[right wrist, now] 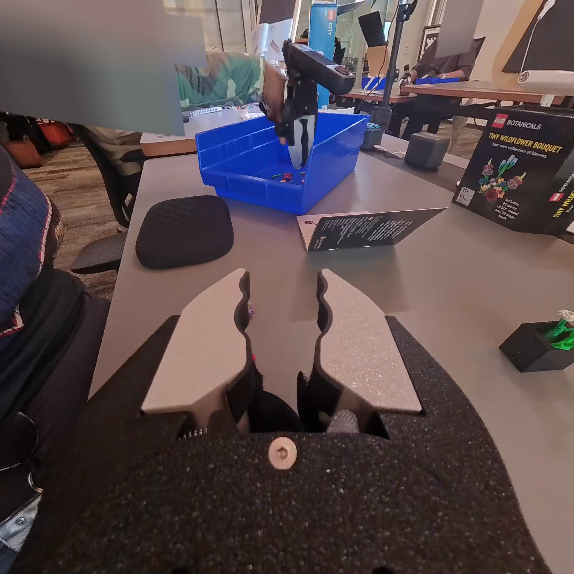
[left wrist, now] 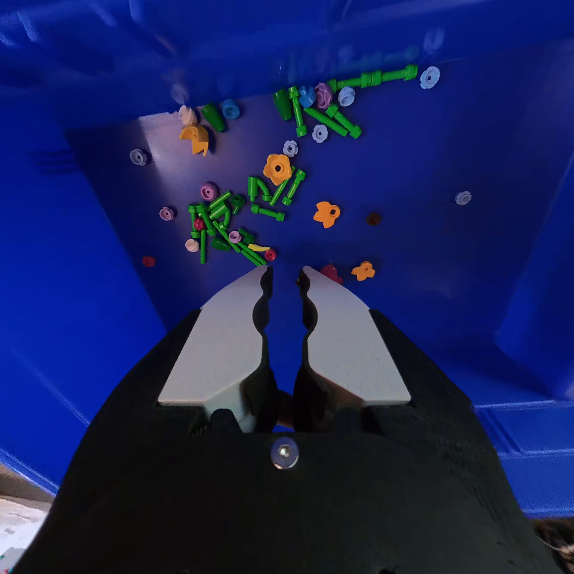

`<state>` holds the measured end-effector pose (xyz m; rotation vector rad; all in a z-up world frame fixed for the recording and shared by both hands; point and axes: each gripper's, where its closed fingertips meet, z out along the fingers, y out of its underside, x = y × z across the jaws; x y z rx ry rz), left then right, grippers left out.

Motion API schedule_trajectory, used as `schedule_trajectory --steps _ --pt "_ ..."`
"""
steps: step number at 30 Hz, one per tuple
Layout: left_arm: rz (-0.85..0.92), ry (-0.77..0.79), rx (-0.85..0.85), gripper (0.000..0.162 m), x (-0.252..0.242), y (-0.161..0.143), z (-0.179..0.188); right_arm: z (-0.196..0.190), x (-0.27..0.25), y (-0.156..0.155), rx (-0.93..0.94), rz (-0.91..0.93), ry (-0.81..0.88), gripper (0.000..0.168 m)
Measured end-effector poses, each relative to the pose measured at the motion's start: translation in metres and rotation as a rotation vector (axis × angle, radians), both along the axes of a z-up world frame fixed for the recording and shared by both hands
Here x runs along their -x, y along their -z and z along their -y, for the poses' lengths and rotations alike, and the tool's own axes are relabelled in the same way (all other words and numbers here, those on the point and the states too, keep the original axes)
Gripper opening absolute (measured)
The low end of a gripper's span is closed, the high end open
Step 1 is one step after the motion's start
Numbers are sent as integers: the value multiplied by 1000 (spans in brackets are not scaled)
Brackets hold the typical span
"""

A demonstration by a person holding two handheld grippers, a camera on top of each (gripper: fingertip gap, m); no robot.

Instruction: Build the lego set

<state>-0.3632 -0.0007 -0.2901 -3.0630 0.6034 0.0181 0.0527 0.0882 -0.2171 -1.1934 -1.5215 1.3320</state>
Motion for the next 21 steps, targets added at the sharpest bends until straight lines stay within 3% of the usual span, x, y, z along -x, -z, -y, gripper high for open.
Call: schedule_trajectory --steps 9,21 --pt "-2 80 -95 15 9 11 -9 2 3 7 -26 46 -1 42" --pt "1 54 -109 16 11 15 -9 2 4 9 -29 58 0 42"
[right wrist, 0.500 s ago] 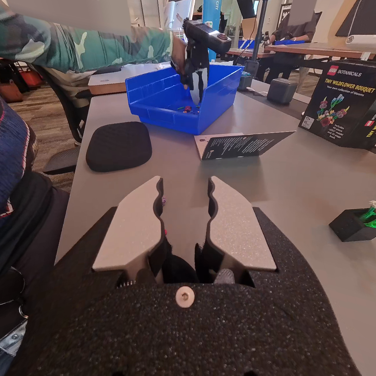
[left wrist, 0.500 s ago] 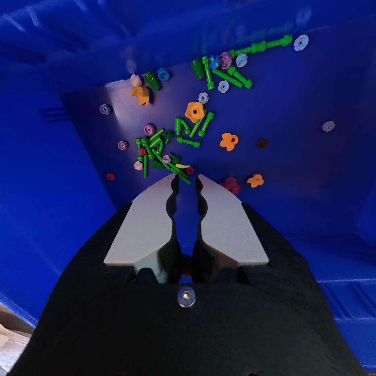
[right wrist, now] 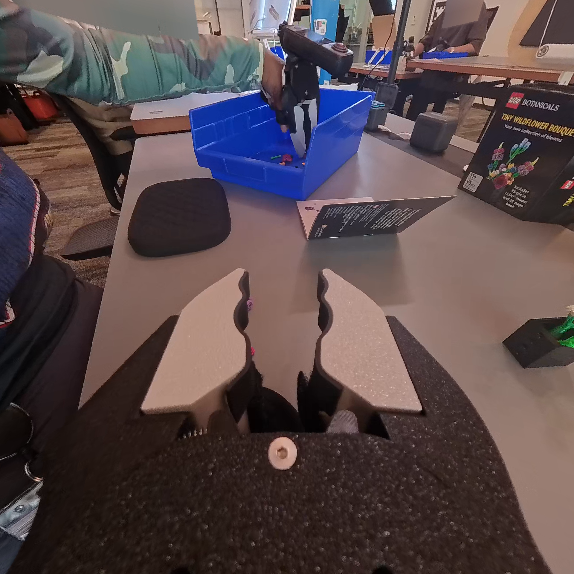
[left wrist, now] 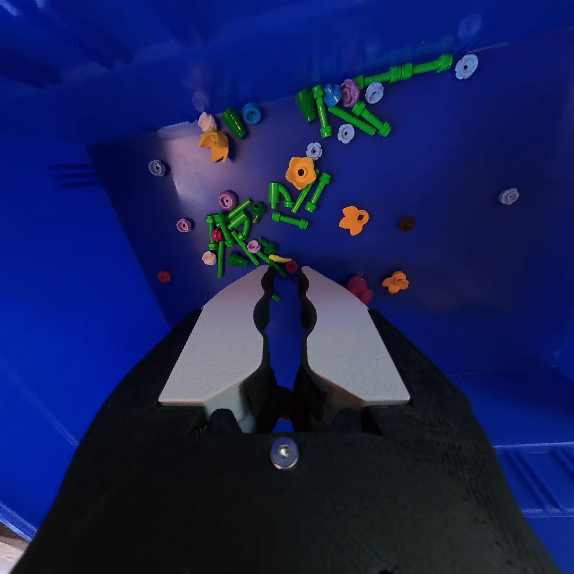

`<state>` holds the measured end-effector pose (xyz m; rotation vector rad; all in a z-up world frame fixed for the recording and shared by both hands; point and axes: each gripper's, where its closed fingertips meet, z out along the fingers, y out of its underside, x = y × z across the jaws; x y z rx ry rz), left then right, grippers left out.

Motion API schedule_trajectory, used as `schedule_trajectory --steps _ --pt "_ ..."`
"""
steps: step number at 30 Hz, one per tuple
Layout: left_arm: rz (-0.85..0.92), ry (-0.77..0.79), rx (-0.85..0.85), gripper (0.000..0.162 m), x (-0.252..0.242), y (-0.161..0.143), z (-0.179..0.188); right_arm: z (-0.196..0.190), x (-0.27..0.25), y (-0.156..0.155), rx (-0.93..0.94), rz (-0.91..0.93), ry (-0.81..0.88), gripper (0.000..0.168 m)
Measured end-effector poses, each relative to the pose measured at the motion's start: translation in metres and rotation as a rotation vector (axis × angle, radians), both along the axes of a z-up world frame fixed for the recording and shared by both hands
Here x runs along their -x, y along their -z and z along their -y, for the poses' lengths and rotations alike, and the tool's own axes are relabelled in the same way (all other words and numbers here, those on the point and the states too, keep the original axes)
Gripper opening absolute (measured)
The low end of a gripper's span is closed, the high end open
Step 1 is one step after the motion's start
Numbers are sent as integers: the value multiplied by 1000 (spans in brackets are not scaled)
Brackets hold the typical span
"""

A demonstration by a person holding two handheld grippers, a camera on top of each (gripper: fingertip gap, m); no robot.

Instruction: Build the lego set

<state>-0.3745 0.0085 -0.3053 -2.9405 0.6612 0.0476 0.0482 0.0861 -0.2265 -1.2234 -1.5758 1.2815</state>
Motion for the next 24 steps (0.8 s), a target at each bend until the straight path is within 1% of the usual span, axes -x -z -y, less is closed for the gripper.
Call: schedule_trajectory --steps 6,9,12,17,20,22,24 --pt "24 -13 -15 18 -2 0 -3 0 0 1 -4 8 0 42" --pt "7 -21 -19 9 2 1 -4 0 1 2 -5 12 2 42" --pt "36 -32 -29 4 -2 0 -4 0 1 2 -12 13 3 42" --pt "118 -63 -188 3 -18 -25 -13 1 0 0 -7 1 -3 42" --pt "125 -56 -179 5 -24 -27 -9 1 0 1 -6 7 -8 42" --pt "102 -4 -119 13 -29 -19 -2 2 0 1 -18 5 -6 42" --pt "42 35 -63 21 -27 -11 4 2 0 1 -30 1 -3 42"
